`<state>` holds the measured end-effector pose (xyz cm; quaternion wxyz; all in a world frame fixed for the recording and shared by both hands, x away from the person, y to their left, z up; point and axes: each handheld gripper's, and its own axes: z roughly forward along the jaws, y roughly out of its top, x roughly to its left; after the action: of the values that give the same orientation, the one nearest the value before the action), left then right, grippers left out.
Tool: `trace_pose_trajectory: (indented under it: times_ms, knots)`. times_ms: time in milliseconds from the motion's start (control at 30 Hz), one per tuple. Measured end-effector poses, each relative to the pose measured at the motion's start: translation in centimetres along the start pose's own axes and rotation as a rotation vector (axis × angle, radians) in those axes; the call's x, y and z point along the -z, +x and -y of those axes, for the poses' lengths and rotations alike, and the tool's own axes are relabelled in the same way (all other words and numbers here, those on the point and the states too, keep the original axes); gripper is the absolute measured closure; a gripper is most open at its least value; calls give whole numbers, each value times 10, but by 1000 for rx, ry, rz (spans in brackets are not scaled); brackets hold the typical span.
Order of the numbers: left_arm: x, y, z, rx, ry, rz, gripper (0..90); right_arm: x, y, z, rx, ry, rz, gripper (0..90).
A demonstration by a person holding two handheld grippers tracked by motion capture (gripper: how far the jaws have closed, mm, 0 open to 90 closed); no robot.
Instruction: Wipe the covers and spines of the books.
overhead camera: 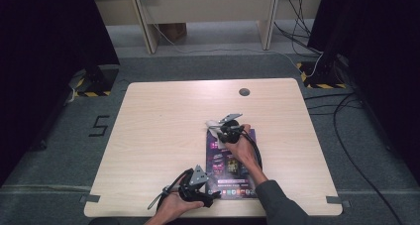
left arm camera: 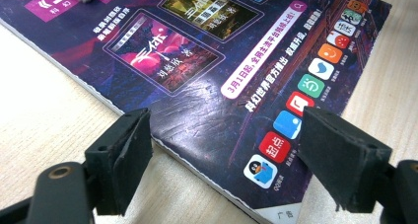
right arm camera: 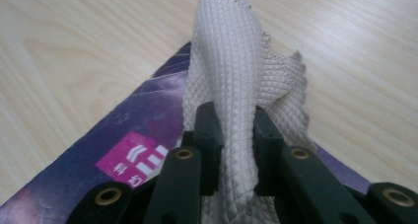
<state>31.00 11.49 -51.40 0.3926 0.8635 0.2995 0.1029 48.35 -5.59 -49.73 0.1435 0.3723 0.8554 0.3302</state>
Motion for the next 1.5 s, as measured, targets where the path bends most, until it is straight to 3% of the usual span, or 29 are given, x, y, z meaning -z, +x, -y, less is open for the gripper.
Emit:
trace_pose_trajectory:
  times_ms: [167, 300, 533, 833, 1000, 1133, 1400, 1500]
  knots:
    - [0, 0, 0, 0, -1, -1, 199, -2, 17, -2, 45, 0, -60, 779]
    - [0, 0, 0, 1, -2, -2, 200, -3, 23, -4, 61, 4, -71, 778]
    - [0, 0, 1, 5, -4, -1, 199, -1, 16, 0, 22, -3, -92, 776]
    - [0, 0, 1, 6, -4, -1, 200, 11, -10, 14, -41, -4, -52, 775]
    - [0, 0, 1, 9, -4, -2, 200, 18, -18, 22, -51, -13, -44, 775]
    - [0, -1, 1, 8, -4, -5, 200, 18, -13, 22, -45, -11, -39, 776]
    - [0, 0, 1, 8, -4, -3, 197, 11, 15, 15, 26, -12, -98, 775]
    - [-1, -2, 0, 2, -11, -7, 195, 11, 16, 15, 33, -11, -94, 772]
